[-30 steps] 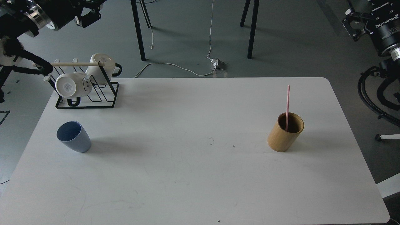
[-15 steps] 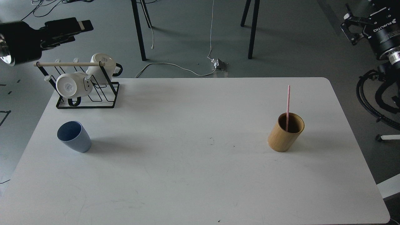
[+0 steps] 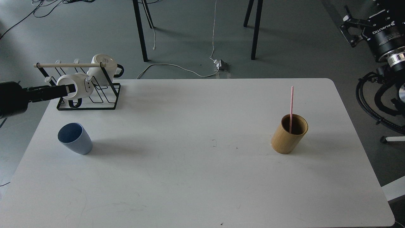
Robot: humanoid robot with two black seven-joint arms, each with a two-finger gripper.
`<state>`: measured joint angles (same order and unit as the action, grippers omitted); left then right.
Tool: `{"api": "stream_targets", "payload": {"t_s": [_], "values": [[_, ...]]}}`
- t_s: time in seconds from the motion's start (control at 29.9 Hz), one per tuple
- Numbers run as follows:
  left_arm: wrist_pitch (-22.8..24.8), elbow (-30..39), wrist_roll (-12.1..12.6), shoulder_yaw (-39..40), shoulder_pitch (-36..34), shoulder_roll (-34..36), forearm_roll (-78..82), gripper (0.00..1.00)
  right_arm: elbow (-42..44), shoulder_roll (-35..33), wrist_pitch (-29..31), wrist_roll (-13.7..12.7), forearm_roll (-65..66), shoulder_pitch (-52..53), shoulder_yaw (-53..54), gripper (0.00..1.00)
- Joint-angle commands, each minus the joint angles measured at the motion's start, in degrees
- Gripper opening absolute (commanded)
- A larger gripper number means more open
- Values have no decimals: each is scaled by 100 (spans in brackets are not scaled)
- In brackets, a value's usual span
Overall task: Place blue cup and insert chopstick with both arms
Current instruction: 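Reach the left gripper down and grasp the blue cup, then carry the blue cup with the left gripper and set it mid-table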
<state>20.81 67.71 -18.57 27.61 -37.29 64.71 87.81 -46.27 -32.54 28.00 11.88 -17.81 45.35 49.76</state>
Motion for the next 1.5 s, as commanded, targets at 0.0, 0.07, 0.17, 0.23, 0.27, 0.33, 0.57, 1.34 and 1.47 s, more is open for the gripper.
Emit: {"api": "stream_targets", "payload": {"t_s": [0.0,0.07,0.17,0.23,0.27,0.33,0.57,1.34,1.47], "values": [[-384,-196,-111,-255,108,-11,359,90,-5,64,0,-2,6,26,-1,100],[-595,-381,-190,-562,135,-20,368,90,-5,64,0,-2,6,44,8,100],[-1043,-557,-261,-1002,143,-46,377,89,-14,64,0,-2,6,44,8,100],[-1298,-636,-270,-1266,135,-142,377,88,-14,73,0,-2,6,44,8,100],[-1377,-706,-296,-1345,135,-221,377,88,-14,73,0,-2,6,35,8,100],[-1396,-881,-314,-1399,135,-362,377,87,-14,73,0,-2,6,35,8,100],[-1396,-1514,-419,-1408,143,-793,395,73,-31,64,0,-2,6,61,17,100],[-1211,-1972,-630,-1548,12,-1083,527,3,-40,55,0,-2,6,62,17,100],[-1167,-1858,-648,-1539,-216,-1083,527,3,-40,11,0,-2,6,70,17,100]]}}
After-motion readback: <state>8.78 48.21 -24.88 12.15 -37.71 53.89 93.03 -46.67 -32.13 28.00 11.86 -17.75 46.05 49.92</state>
